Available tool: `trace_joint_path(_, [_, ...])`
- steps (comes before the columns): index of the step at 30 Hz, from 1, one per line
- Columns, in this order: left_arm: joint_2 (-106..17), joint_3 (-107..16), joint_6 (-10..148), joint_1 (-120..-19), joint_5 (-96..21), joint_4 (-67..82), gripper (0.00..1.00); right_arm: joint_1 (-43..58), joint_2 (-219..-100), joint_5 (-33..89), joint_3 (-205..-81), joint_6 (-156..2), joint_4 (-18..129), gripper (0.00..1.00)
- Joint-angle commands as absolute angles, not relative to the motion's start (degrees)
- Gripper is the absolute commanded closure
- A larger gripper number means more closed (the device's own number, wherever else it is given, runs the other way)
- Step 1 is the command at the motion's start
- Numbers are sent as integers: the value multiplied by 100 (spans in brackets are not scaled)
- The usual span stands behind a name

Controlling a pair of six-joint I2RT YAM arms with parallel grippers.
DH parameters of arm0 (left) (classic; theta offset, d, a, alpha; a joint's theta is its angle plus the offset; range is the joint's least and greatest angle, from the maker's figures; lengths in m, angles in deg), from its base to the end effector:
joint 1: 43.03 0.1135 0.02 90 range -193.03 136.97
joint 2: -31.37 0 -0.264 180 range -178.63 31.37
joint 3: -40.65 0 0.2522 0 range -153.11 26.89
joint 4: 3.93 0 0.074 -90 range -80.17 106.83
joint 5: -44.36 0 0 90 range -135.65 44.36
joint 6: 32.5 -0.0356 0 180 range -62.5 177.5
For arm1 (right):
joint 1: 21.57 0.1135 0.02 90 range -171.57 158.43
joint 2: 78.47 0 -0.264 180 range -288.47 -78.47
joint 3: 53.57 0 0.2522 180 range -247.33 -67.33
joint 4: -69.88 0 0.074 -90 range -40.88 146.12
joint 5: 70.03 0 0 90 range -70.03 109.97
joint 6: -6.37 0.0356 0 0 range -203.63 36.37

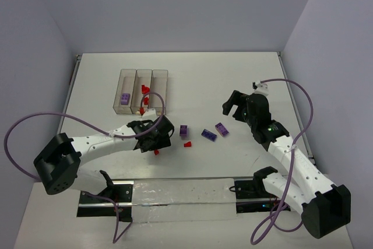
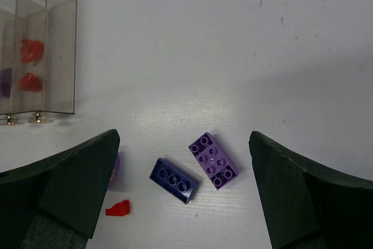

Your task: Sort the legos into containers by color

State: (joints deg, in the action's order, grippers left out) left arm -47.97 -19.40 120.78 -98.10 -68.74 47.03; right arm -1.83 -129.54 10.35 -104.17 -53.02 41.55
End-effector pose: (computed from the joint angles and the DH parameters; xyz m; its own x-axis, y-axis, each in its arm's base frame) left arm 0.1519 -0.1931 0.1892 -0.8481 -0.2206 -0.4818 -0.1764 0.9749 -0.1358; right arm 0.1921 0.0626 0.2642 -0.4896 0.3577 -0.7952 0.0629 0.9241 0.3769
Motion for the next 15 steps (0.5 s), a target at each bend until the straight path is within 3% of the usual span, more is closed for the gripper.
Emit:
trace_joint_path(1, [-4967, -1893, 12602, -9822, -6902, 4798, 33, -127, -12888, 995, -10419, -5282, 4364, 0])
trace_joint_path(3, [-5024, -1849, 12744, -9822, -6886, 4814, 40, -127, -12875, 987, -10399, -5270, 4356, 0])
trace_joint_path(15, [-5231, -1687, 12808, -9827, -6845, 4599, 53, -118, -12871, 1031, -10390, -5265, 4390, 0])
